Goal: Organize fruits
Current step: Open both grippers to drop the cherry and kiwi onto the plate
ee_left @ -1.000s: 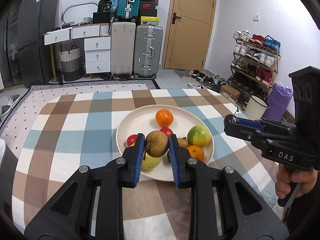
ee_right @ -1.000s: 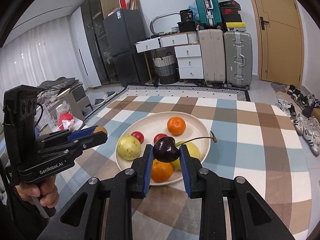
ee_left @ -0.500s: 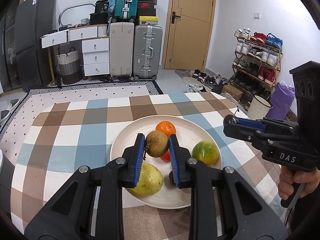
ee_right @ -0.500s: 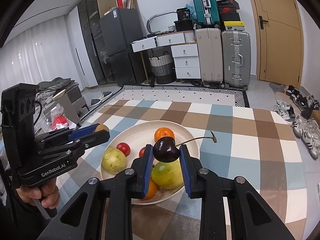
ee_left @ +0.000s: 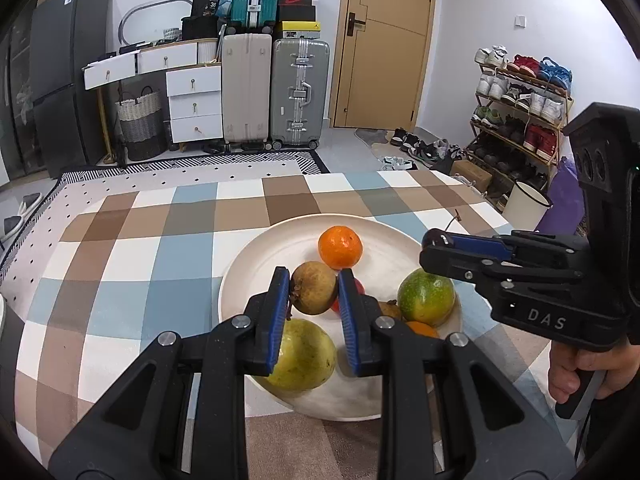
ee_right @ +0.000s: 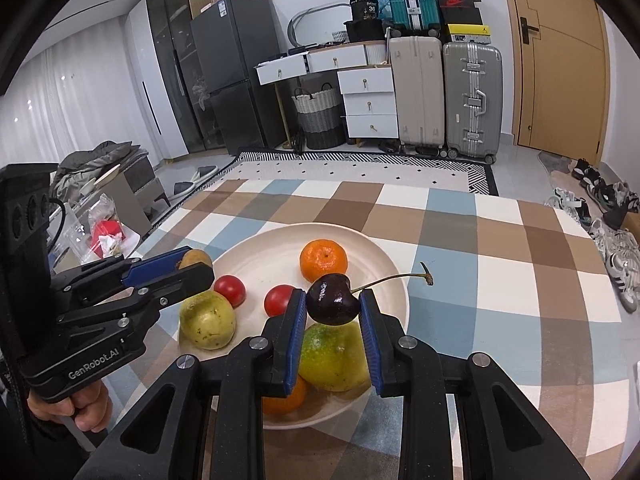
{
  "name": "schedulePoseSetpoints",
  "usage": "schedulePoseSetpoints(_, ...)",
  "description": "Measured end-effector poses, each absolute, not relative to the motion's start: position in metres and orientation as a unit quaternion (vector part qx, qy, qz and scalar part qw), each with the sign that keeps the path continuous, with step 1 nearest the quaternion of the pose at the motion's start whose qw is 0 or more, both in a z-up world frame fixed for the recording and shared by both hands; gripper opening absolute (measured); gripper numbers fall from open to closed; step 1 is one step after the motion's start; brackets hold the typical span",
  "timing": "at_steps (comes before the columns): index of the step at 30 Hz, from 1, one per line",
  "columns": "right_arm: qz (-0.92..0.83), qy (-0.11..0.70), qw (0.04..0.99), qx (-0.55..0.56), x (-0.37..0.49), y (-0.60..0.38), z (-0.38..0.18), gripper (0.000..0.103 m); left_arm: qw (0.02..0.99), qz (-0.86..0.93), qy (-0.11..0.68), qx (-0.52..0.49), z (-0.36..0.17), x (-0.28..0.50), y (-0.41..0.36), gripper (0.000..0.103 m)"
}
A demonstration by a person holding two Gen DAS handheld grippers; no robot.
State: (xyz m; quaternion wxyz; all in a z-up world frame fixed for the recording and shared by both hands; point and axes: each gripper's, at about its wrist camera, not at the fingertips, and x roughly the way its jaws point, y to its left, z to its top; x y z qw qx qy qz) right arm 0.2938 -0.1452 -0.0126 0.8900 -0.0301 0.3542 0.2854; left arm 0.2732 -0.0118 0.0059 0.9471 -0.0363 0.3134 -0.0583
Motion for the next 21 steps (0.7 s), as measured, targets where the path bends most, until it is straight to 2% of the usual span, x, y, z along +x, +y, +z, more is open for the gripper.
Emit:
schedulePoseSetpoints(8,0.283,0.357,0.890,-0.023,0.297,-0.140,-0.017,0.027,0.948,-0.050,0.313,-0.038,0.001,0.273,-0.007,0.022)
schedulePoseSetpoints(12,0.281,0.348,0.894,-0.025,0.291,-0.145,-0.012,0.042,0.950,-0.046,0.306,-0.044,0.005,0.268,-0.001,0.023)
schedulePoseSetpoints(15,0.278,0.342,0.897,-0.028,0.286,-0.150,-0.007,0.049,0.952,-0.047,0.299,-0.044,0.010,0.260,0.001,0.037)
schedulePoseSetpoints(17,0.274,0.339,0.899,-0.031,0.282,-0.154,-0.004,0.054,0.954,-0.046,0.291,-0.046,0.015,0.254,0.003,0.057)
schedulePoseSetpoints(18,0.274,0.337,0.900,-0.031,0.279,-0.157,-0.003,0.062,0.955,-0.044,0.289,-0.047,0.017,0.251,0.004,0.064)
schedulePoseSetpoints(19,0.274,0.335,0.901,-0.030,0.277,-0.159,-0.001,0.075,0.956,-0.041,0.285,-0.048,0.019,0.248,0.005,0.076)
schedulePoseSetpoints(20,0.275,0.330,0.903,-0.027,0.273,-0.163,0.001,0.081,0.958,-0.038,0.281,-0.050,0.021,0.243,0.006,0.084)
schedulePoseSetpoints(21,0.277,0.325,0.904,-0.023,0.269,-0.166,0.003,0.087,0.960,-0.038,0.274,-0.052,0.023,0.239,0.007,0.084)
